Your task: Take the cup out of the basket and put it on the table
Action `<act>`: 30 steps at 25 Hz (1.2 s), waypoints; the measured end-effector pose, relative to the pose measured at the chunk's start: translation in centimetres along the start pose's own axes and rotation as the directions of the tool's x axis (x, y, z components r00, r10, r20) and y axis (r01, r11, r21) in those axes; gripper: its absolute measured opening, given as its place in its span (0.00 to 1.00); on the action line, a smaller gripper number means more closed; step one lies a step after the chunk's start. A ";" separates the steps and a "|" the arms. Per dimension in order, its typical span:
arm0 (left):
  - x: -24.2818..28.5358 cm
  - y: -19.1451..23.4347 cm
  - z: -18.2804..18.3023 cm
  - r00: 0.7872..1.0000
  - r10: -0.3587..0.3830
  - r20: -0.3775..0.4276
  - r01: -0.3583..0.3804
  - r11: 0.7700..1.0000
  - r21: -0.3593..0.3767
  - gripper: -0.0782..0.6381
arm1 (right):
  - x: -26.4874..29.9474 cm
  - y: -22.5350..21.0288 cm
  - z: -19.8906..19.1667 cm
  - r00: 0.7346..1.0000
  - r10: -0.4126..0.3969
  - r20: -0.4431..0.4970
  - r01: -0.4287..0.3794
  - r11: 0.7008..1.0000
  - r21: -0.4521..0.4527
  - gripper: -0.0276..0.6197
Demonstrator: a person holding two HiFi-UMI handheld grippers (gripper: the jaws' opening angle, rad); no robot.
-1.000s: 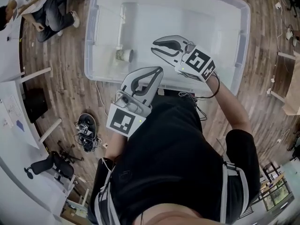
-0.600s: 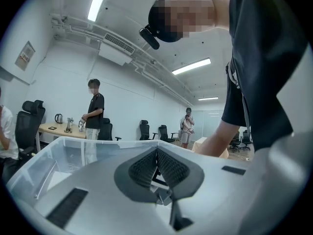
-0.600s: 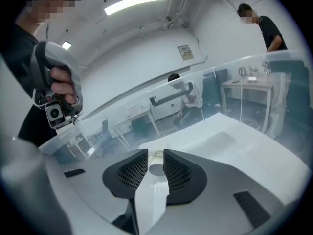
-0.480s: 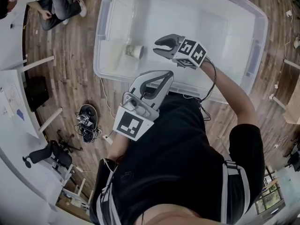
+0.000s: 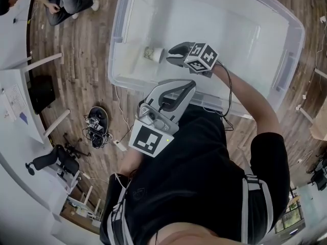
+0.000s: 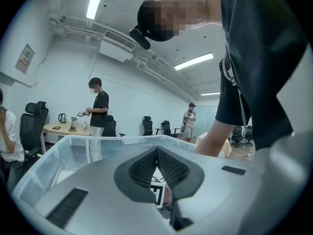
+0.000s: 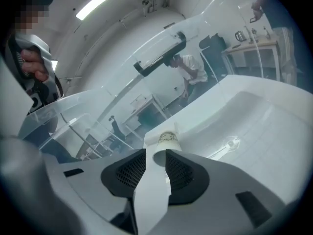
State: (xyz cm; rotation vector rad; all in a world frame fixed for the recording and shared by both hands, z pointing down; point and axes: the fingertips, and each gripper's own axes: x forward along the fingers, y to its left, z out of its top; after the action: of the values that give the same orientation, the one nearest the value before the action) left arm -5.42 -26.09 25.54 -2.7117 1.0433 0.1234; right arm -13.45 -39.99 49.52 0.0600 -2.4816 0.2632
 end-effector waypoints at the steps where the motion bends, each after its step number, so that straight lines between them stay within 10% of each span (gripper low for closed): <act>1: 0.0 0.1 0.0 1.000 0.001 -0.003 -0.001 1.000 0.004 0.13 | 0.5 0.0 -0.3 1.000 0.014 -0.007 -0.014 1.000 0.017 0.23; 13: 0.1 1.6 -0.5 1.000 0.019 -0.015 -0.019 1.000 -0.016 0.13 | 4.9 -0.5 -1.1 0.988 0.149 0.027 -0.150 0.939 0.309 0.28; 26: 0.4 2.5 -1.2 0.999 0.024 -0.033 -0.024 1.000 -0.012 0.13 | 7.5 -1.3 -1.0 0.989 0.146 -0.010 -0.137 0.944 0.300 0.27; 30: -0.1 3.1 -1.0 0.999 0.026 -0.031 -0.026 1.000 -0.011 0.13 | 7.9 -1.6 0.0 0.993 0.118 -0.020 -0.110 0.961 0.256 0.11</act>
State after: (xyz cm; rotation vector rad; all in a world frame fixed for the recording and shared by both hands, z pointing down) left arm -7.61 -28.46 25.96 -2.7194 1.0898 0.0926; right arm -19.58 -41.39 54.56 0.0189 -2.4065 0.6262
